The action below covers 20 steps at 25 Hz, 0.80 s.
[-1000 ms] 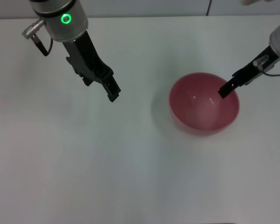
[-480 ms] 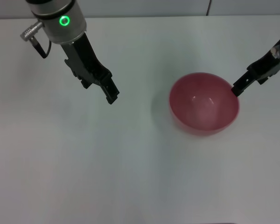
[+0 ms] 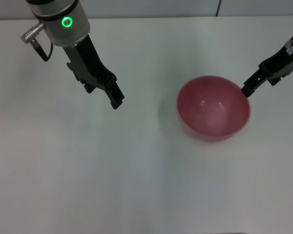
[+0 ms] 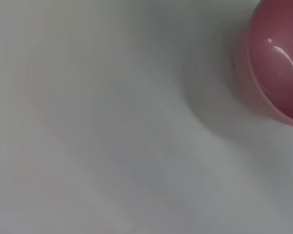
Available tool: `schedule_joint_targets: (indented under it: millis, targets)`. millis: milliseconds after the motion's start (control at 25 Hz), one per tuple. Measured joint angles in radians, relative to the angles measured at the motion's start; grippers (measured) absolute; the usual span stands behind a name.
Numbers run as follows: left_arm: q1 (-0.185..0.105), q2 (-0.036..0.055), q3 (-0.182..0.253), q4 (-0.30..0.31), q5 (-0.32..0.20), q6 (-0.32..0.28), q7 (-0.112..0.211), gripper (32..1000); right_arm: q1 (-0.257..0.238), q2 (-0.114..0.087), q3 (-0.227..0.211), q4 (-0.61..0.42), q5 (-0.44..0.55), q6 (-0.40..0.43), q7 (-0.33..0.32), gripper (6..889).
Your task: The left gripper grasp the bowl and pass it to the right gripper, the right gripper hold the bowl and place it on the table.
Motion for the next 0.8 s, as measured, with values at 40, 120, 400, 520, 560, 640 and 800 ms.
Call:
schedule_joint_targets:
  millis: [40,120,400,520,560,640,800]
  targets:
    - [0.0,0.0,0.0,0.0,0.0,0.0,0.0,861,0.002,0.0,0.0,0.0,0.0,0.0,0.0,867]
    - [0.0,0.0,0.0,0.0,0.002,0.0,-0.001,861,0.007,0.0,0.001,-0.001,-0.001,0.0,0.002,867]
    - [0.002,0.0008,-0.001,0.0,0.003,0.0,-0.003,861,0.008,-0.001,0.003,-0.001,-0.001,0.001,0.005,868]
    - [0.003,0.0014,-0.001,0.0,0.004,0.0,-0.004,861,0.009,-0.001,0.003,-0.001,-0.001,0.001,0.005,868]
    - [0.004,0.0019,-0.002,0.0,0.005,0.0,-0.005,861,0.009,-0.001,0.003,-0.001,-0.001,0.001,0.007,868]
    - [0.007,0.0036,-0.003,0.003,0.005,0.0,-0.007,861,0.009,-0.002,0.002,-0.001,-0.001,0.0,0.011,868]
    - [0.01,0.0071,-0.006,0.006,0.006,0.0,-0.01,861,0.009,-0.004,0.002,-0.001,-0.001,-0.002,0.015,868]
